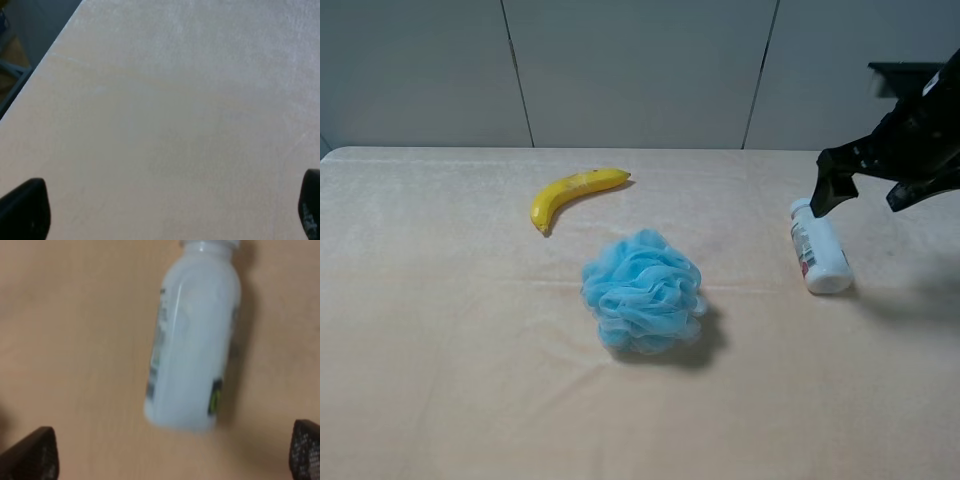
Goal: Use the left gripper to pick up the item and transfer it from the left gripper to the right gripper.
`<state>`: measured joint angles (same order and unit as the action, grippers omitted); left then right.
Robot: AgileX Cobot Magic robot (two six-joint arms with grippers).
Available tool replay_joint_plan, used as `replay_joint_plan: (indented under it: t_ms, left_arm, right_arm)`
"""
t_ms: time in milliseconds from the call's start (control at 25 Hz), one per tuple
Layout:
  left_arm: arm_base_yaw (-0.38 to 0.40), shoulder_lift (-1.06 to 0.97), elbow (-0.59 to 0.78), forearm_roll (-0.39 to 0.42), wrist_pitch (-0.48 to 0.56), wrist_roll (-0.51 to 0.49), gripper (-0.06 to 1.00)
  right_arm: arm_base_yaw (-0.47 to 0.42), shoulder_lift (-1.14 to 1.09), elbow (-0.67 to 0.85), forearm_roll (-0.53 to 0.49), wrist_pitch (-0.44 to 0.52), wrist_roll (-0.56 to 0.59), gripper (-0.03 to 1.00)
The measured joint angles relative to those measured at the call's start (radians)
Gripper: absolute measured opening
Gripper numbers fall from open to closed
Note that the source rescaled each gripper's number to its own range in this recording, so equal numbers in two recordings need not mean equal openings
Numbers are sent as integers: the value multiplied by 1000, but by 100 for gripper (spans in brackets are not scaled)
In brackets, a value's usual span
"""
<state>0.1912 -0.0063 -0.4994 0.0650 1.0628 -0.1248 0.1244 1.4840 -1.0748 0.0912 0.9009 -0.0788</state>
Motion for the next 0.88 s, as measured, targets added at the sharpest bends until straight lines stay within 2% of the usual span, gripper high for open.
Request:
replay_joint_plan:
  t_ms: [360, 560, 760, 880]
  left_arm:
    - [0, 0, 0, 0, 0, 0, 100]
    - [0, 0, 0, 0, 0, 0, 100]
    - [0, 0, 0, 0, 0, 0, 100]
    - [0, 0, 0, 0, 0, 0, 100]
  right_arm:
    - [0, -383, 30, 0, 278, 27, 100]
    - [0, -669, 205, 7, 301, 102, 100]
    - [0, -988, 390, 11, 318, 116, 100]
    - [0, -1148, 451, 11, 320, 116, 100]
